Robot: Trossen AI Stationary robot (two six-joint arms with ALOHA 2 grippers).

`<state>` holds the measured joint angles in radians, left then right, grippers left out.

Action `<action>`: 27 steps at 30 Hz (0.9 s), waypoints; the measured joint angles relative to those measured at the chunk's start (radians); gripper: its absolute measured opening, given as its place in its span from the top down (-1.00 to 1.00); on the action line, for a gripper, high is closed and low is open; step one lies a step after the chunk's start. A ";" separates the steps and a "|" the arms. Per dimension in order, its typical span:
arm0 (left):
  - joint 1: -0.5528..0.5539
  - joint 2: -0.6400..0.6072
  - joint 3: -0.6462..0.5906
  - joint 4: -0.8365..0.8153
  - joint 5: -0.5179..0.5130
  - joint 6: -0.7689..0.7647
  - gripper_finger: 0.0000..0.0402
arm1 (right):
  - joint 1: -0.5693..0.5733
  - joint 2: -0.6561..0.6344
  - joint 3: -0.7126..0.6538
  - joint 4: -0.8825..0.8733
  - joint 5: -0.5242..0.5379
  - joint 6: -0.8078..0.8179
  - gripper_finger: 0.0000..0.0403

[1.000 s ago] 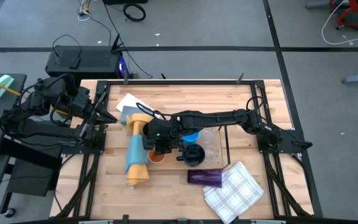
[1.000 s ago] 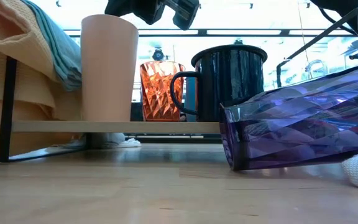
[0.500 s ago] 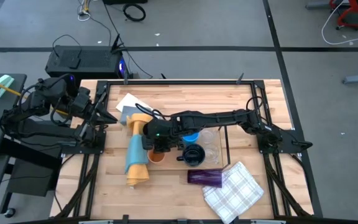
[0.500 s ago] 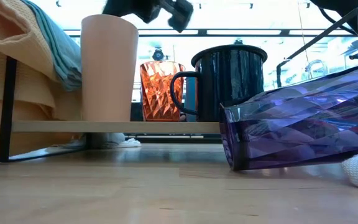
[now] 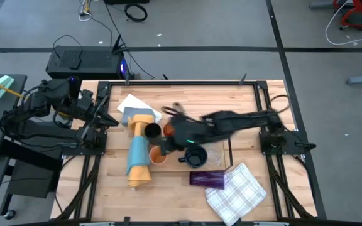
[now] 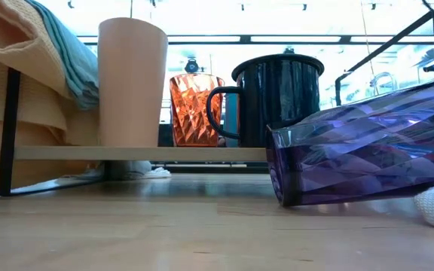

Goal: Stack small to large cups/mugs on shelf
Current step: Put the light orange cup on the shelf

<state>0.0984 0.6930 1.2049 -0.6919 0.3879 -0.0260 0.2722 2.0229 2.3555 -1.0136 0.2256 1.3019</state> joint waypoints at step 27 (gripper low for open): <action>-0.242 0.468 0.000 -0.173 -0.094 -0.043 0.95 | 0.218 -0.239 -0.001 -0.315 0.686 -0.153 1.00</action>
<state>-0.1439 1.1613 1.2045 -0.8653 0.2943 -0.0686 0.4904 1.7836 2.3547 -1.3284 0.9114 1.1486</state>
